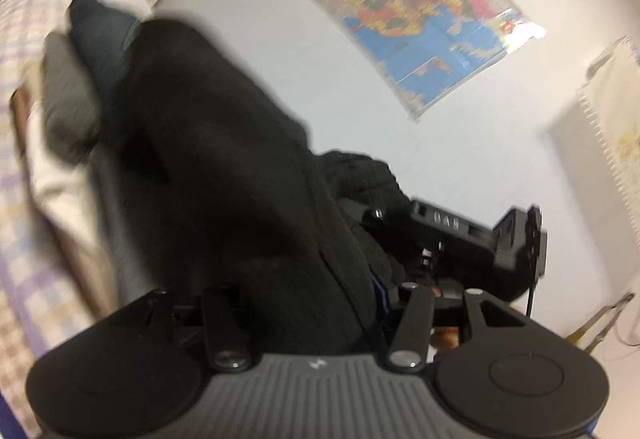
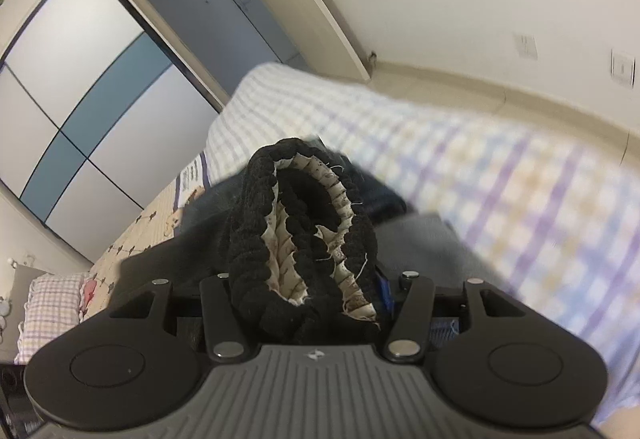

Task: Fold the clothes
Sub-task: 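Carry the black bundle with both grippers toward the stack of folded clothes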

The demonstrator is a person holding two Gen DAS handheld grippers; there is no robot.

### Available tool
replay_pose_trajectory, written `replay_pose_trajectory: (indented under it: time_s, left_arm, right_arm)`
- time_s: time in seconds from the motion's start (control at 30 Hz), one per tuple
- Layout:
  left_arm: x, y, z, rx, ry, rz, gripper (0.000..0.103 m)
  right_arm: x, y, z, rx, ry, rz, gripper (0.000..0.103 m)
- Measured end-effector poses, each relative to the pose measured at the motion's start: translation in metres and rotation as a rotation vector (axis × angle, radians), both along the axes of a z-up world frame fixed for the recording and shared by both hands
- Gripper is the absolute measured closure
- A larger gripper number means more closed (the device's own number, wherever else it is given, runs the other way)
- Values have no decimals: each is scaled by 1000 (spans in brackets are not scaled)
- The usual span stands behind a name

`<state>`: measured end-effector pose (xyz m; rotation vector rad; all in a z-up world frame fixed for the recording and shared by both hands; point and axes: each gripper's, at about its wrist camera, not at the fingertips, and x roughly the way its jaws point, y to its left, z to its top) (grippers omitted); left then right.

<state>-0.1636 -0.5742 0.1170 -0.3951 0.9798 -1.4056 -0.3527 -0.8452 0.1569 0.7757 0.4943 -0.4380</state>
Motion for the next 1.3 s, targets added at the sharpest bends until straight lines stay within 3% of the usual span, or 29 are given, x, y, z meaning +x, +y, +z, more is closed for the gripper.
replay_pose_trajectory:
  time_s: [0.17, 0.3, 0.5, 0.6, 0.67, 0.73, 0.8, 0.9, 1.17, 1.3]
  left_arm:
    - [-10, 1, -41, 16, -31, 2, 50]
    - [-23, 4, -34, -20, -58, 27, 50]
    - [-28, 7, -15, -112, -6, 82, 51]
    - [-12, 5, -23, -84, 44, 102, 51]
    - [-1, 0, -36, -21, 72, 92, 50]
    - [4, 3, -52, -8, 72, 70, 50]
    - [2, 12, -53, -28, 12, 44, 48]
    - [4, 23, -38, -39, -62, 8, 45]
    - [13, 49, 2, -16, -173, -73, 45]
    - [10, 70, 31, -106, -321, -41, 40]
  right_arm:
    - [15, -7, -56, 28, 74, -7, 43]
    - [2, -4, -51, 45, 14, -10, 46]
    - [-3, 5, -2, -101, -102, -3, 47]
    - [8, 3, -4, -113, -76, -7, 47]
    - [21, -1, -24, -79, -11, -22, 46]
    - [32, -1, -46, -72, 37, -33, 42]
    - [32, 4, -59, -88, 28, -34, 34]
    - [19, 7, -58, -98, -38, -41, 33]
    - [-8, 13, -15, -254, -55, -131, 30]
    - [-15, 33, 3, -363, -59, -149, 30]
